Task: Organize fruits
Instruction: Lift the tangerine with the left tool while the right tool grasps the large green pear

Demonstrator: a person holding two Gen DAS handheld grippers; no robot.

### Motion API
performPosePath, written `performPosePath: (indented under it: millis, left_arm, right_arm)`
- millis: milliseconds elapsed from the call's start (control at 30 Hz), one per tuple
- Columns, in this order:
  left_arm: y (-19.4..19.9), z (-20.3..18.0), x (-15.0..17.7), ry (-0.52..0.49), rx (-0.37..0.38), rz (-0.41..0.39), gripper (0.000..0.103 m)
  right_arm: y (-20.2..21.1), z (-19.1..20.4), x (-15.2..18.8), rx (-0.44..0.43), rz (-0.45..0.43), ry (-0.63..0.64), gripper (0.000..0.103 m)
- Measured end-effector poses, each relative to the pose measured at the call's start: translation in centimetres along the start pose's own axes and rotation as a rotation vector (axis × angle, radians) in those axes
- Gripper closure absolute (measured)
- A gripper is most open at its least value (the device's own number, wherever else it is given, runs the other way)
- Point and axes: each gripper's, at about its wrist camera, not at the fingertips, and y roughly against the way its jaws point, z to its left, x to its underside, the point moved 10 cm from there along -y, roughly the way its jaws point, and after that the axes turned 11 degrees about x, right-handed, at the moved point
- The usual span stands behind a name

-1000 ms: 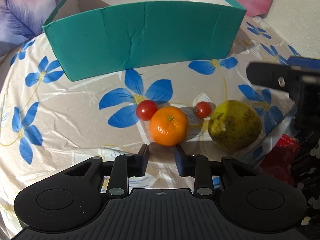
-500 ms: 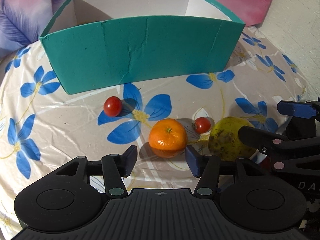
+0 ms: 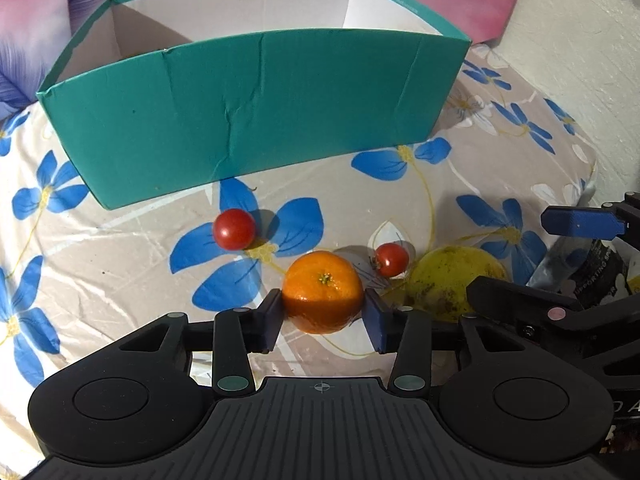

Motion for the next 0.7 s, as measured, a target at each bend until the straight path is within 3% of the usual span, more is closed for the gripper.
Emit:
performPosePath:
  millis: [567,700]
  left_arm:
    - [3.2,1.7,-1.2,0.057,-0.053,-0.084,0.058]
    - [3.2,2.3,-0.9,0.072,-0.069,-0.075,0.058]
  right_arm:
    - [-1.3,3.9,0.8,-0.16,0.073,0.094,0.02]
    - [-2.0,5.2,1.0,-0.202,0.091,0.118,0.035]
